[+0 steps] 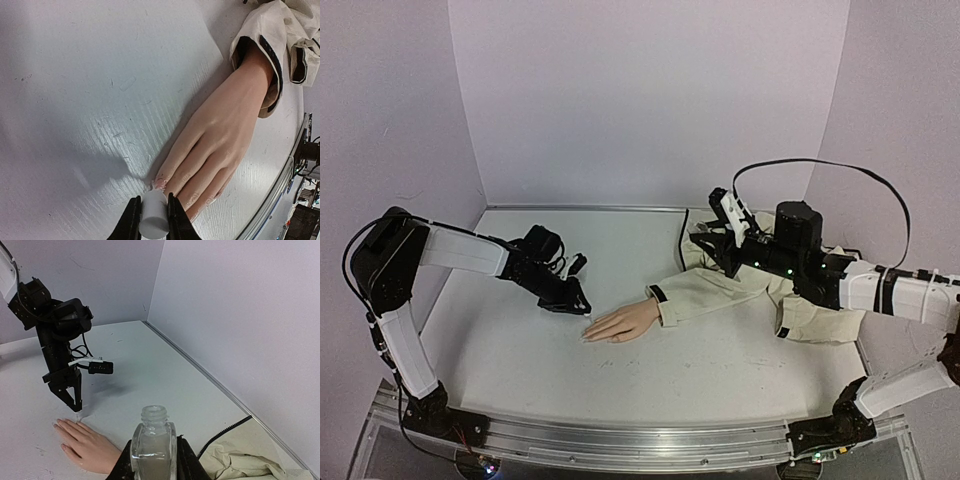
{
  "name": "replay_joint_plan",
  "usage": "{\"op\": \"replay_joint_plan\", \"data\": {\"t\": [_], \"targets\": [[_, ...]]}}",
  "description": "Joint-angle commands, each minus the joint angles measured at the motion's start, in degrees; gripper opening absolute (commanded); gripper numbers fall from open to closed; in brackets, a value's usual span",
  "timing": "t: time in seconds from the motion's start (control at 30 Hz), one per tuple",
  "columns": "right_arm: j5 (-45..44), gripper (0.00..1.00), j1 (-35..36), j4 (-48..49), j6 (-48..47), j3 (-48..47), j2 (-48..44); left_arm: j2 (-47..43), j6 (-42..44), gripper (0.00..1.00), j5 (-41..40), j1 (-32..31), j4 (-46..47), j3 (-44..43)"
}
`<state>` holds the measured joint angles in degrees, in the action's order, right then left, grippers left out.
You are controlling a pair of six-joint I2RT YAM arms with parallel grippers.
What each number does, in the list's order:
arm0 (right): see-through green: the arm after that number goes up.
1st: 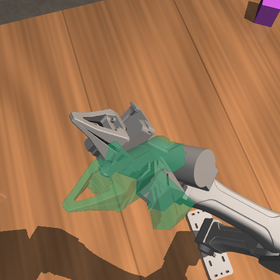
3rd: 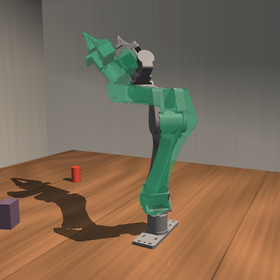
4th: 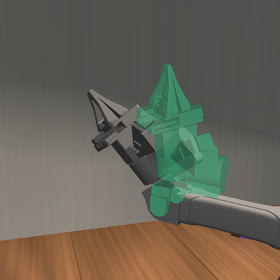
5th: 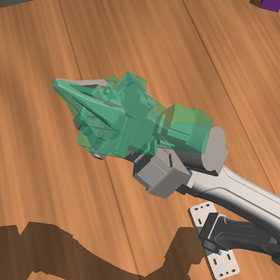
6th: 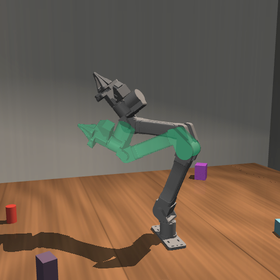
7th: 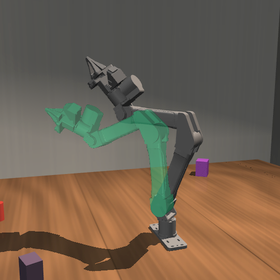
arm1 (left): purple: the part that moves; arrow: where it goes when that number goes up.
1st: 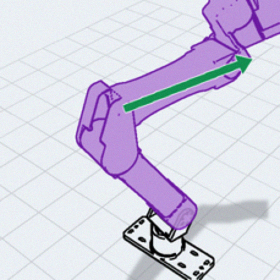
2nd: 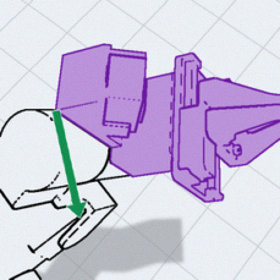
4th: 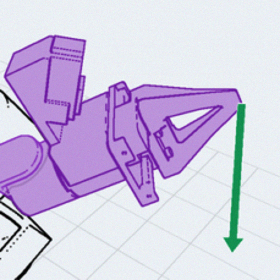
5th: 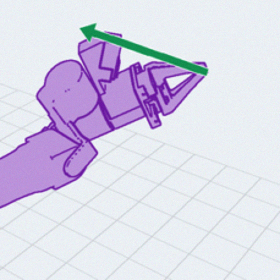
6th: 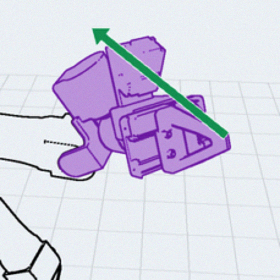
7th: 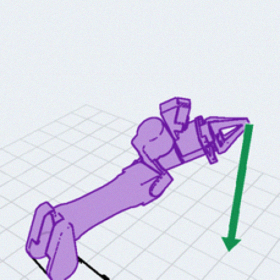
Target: Paint the nails
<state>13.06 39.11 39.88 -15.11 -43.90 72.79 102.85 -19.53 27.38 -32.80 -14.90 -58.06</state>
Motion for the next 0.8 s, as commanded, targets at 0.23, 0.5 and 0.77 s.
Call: {"op": "replay_joint_plan", "data": {"t": [0.23,0.5,0.77], "targets": [[0.57,0.00,-0.35,4.33,0.63,-2.77,-0.19,-1.65,0.36,0.00,-0.97,0.28,1.24,0.51],[0.96,0.00,-0.35,4.33,0.67,-2.95,0.15,-2.88,0.54,0.00,-1.11,0.28,0.85,1.03],[0.75,0.00,-0.40,4.33,0.70,-2.81,-0.02,-4.12,0.72,0.00,-0.75,0.28,0.50,-0.17]]}}
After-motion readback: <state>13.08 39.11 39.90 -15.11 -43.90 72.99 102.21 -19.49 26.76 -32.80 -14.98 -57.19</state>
